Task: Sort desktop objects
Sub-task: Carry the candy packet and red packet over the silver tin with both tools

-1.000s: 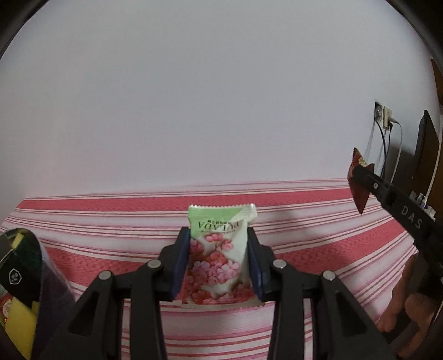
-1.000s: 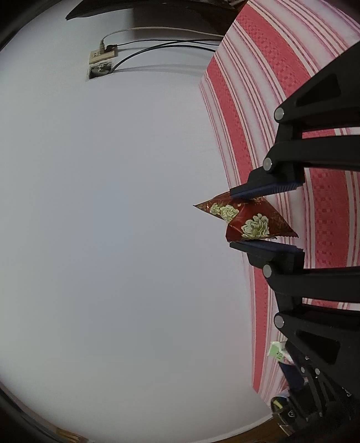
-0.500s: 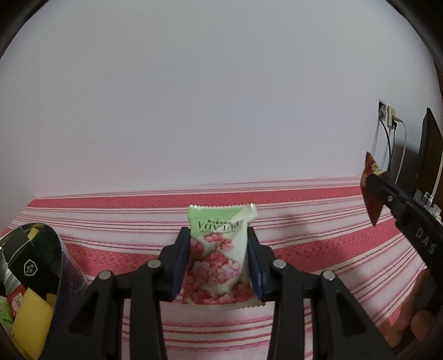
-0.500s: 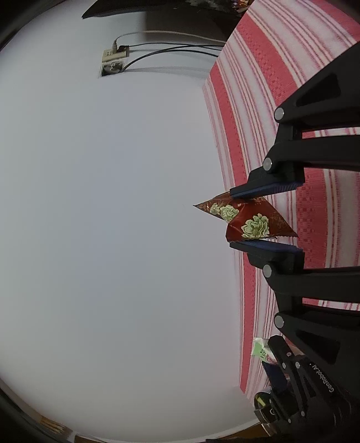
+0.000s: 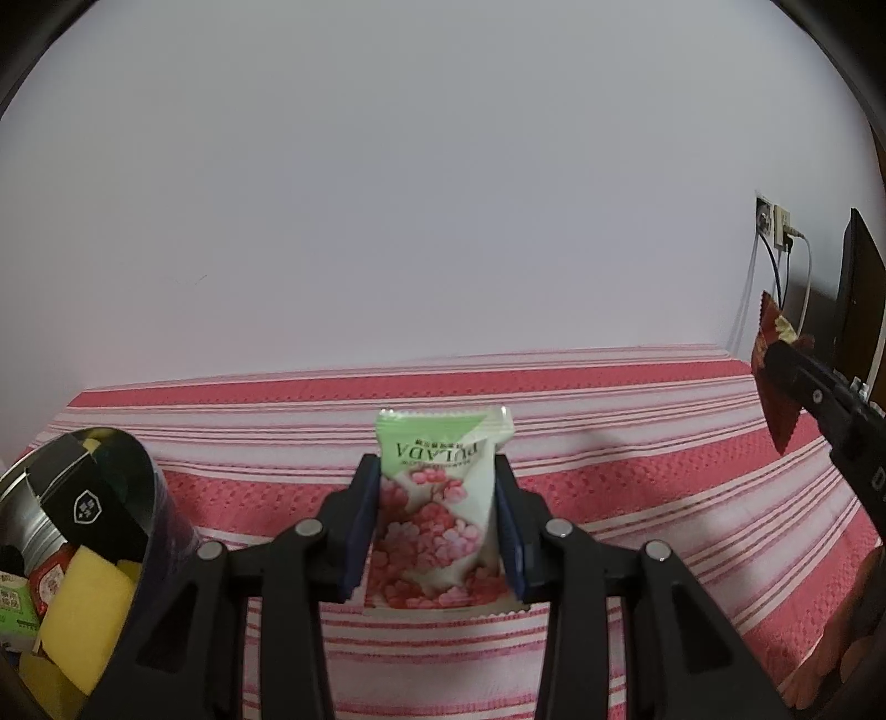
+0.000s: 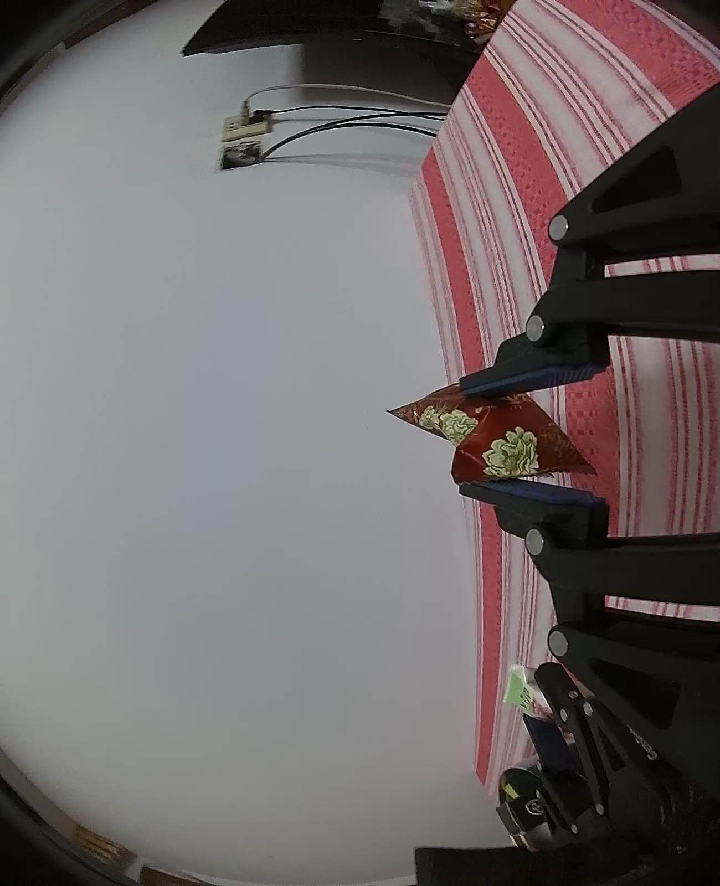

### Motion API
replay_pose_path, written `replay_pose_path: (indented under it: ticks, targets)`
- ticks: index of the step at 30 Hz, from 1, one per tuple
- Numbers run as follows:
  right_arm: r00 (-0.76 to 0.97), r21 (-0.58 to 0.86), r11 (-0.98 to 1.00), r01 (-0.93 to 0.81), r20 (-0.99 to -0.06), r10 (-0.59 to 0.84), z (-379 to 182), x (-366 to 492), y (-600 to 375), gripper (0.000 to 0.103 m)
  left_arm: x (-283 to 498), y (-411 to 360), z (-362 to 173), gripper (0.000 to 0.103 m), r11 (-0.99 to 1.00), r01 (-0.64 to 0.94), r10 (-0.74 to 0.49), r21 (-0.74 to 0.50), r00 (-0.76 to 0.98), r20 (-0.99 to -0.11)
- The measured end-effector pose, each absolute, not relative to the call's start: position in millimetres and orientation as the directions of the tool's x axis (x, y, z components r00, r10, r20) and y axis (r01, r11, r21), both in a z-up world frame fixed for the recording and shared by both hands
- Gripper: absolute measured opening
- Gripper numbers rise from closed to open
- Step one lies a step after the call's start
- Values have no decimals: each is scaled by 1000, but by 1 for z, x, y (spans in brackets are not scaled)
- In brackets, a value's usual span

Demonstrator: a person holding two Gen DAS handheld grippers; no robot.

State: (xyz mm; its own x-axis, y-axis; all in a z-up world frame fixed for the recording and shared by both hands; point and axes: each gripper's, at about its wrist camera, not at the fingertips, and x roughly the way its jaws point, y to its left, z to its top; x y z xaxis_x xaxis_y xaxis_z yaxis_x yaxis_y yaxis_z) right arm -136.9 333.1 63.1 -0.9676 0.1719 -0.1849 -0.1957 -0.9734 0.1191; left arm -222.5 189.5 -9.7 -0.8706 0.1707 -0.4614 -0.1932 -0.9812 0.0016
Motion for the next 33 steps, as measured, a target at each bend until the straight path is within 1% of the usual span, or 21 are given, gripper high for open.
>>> replay_pose_path:
  ticks: [3,14,24,33]
  targets:
    - [-970,97,-978,-186,-174,167,64,-131,322,32,-221,190,-8,38,-981,-194,174,-4,-868,-465]
    - [-973,117,-979,-170,-177,147,66,-119,312,32,-209,173,-8,38,-981,-188,188,-47,-863,-469]
    - [-982,113,-986,-119,-163,99,66,-103,277,32,-187,150,-9,38,-981,-175,194,-84,-859,-473]
    - [-984,138,-990,-35,-175,10,66,-103,237,32,-163,114,2,38,-991,-121,137,-64,-884,-448]
